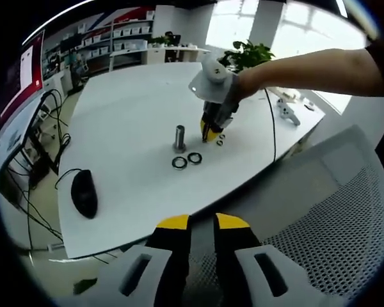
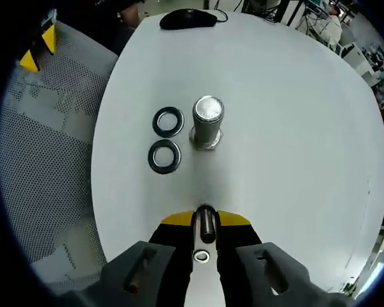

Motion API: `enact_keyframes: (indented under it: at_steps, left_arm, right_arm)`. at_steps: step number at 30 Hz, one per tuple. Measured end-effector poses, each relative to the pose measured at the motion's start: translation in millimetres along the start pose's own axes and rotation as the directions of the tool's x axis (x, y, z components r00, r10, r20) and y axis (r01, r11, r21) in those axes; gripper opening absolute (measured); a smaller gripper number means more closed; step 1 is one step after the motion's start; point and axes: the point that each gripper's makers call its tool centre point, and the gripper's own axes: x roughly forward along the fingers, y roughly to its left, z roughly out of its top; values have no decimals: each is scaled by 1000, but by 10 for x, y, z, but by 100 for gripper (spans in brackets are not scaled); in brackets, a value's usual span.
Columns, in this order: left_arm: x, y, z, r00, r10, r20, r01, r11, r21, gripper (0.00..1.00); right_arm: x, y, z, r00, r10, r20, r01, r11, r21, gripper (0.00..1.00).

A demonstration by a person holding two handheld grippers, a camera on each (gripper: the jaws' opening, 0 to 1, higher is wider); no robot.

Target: Place the washer onto the threaded stud by aligning its center hole with the stud, sliding it down to the base, and recovering from edge contact or off-axis alignment until the washer reaches the visible bottom stop.

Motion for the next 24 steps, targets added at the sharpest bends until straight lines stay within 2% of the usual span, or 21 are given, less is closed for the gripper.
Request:
enact_keyframes:
  at_steps: [10, 13, 17, 24]
  left_arm:
    - [1, -4, -8, 1000, -2, -3, 2, 1000, -11, 11]
    - [3, -2, -13, 1000, -2, -4, 2, 1000, -12, 11]
    - [4, -4, -16, 1000, -4, -6, 4, 1000, -12, 11]
    - [5, -12, -14, 1000, -5, -5, 5, 1000, -15, 11]
  right_arm:
    - [25, -7, 6, 1000, 8, 4, -8, 1000, 11, 13]
    - [23, 10, 21, 999, 29, 38, -30, 1000, 8, 15]
    - [-8, -24, 24, 997, 10, 77, -13, 999, 42, 28]
    - [-142, -64, -6, 991, -22, 130, 11, 996, 86, 29]
